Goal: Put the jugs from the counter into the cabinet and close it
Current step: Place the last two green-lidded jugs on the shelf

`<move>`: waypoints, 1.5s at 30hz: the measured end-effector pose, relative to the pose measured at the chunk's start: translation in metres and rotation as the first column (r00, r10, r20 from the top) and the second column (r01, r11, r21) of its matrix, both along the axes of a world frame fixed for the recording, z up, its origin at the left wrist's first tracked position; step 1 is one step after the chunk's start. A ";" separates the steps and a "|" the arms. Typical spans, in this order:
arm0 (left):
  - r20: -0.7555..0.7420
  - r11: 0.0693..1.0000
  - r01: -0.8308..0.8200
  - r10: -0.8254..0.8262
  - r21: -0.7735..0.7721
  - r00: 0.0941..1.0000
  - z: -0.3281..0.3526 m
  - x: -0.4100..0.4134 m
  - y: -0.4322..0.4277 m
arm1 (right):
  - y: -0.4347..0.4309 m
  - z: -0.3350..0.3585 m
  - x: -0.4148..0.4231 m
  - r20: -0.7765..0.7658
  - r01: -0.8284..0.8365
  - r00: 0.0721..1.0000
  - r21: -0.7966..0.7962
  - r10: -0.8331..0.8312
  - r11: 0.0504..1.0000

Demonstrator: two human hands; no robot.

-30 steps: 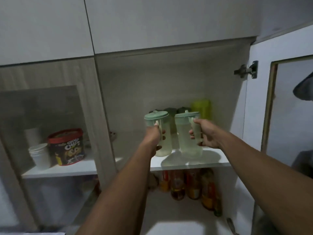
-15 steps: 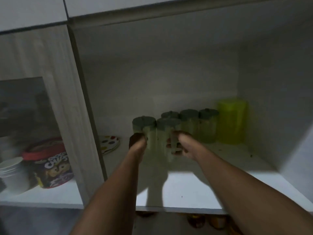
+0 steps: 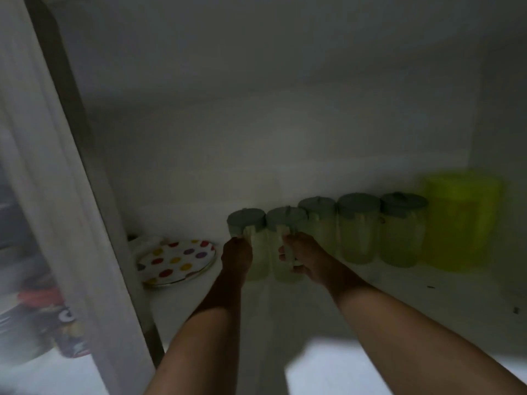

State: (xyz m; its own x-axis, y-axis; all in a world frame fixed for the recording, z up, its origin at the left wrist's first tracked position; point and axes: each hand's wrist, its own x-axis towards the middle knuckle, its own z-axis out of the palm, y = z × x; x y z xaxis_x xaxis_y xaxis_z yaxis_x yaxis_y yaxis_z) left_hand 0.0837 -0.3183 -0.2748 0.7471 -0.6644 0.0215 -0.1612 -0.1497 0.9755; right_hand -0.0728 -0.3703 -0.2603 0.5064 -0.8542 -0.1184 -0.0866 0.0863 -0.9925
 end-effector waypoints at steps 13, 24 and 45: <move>0.160 0.993 -0.045 0.028 0.107 0.987 0.013 0.040 -0.034 | -0.039 -0.007 0.051 -0.026 0.075 0.997 -0.073 -0.078 0.994; 0.240 0.984 -0.100 0.063 0.145 0.969 0.021 0.039 -0.034 | -0.056 -0.007 0.064 -0.071 0.221 0.970 -0.157 -0.234 0.963; 0.465 0.962 0.249 -0.274 0.117 0.842 0.101 -0.159 0.101 | 0.106 0.063 -0.138 -0.011 0.281 0.956 -0.261 -0.293 0.924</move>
